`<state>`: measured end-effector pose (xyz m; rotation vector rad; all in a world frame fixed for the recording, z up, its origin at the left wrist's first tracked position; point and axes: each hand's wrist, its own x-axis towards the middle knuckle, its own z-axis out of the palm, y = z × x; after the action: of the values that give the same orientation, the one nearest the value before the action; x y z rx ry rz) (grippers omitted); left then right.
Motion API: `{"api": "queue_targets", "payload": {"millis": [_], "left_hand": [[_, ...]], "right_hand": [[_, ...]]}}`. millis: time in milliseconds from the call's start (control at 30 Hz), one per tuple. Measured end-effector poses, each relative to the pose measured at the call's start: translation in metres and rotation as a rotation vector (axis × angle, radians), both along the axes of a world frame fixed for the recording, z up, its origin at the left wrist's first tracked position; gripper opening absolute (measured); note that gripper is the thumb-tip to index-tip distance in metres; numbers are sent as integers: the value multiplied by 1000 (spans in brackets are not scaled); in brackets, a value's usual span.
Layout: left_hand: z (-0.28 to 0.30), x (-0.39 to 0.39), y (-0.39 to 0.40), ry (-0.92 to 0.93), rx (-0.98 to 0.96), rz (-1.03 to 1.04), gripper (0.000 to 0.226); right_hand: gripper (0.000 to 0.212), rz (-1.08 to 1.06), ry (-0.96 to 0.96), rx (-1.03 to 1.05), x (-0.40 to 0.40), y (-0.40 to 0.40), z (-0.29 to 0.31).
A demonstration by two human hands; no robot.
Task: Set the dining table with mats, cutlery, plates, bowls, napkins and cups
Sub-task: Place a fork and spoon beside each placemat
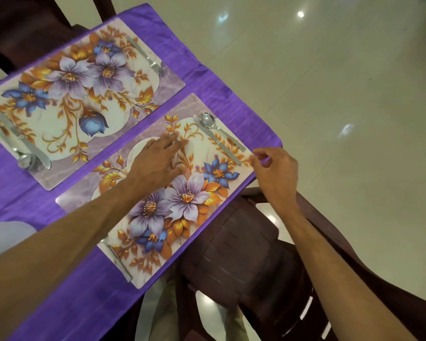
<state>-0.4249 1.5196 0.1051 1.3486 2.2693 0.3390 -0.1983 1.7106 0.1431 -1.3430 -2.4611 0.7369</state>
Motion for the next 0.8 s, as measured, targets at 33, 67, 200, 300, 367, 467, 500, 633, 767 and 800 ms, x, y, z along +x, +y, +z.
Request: {"api": "queue_targets", "payload": {"millis": [33,67,200,300,367,467,500,633,767,800], "left_hand": [[7,1,-4,2,27,23,74],[16,3,-10,8,53,53,69],[50,23,-48,40,86,89,55],[71,55,-89,-5,40,141,53],[85,87,-113,-77,34,214,62],[108,149,-145,-129,33,295,70],[116,177,-156,-136,32,323,67],[139,287,-189,-208,56,432,26],[170,413,-211,-304,130,630,11],[175,440,-215,-328,147,671,13]], "right_hand": [[24,-12,-1,4,8,4,12],[22,-28,0,6,18,9,25],[15,17,-55,-80,65,24,82],[15,109,-65,-135,99,16,122],[17,191,-38,-150,125,2,141],[19,331,-45,-191,165,-22,149],[19,381,-61,-195,182,-31,150],[19,581,-34,-160,248,-66,145],[22,709,3,-223,324,-116,160],[23,739,3,-236,336,-126,164]]}}
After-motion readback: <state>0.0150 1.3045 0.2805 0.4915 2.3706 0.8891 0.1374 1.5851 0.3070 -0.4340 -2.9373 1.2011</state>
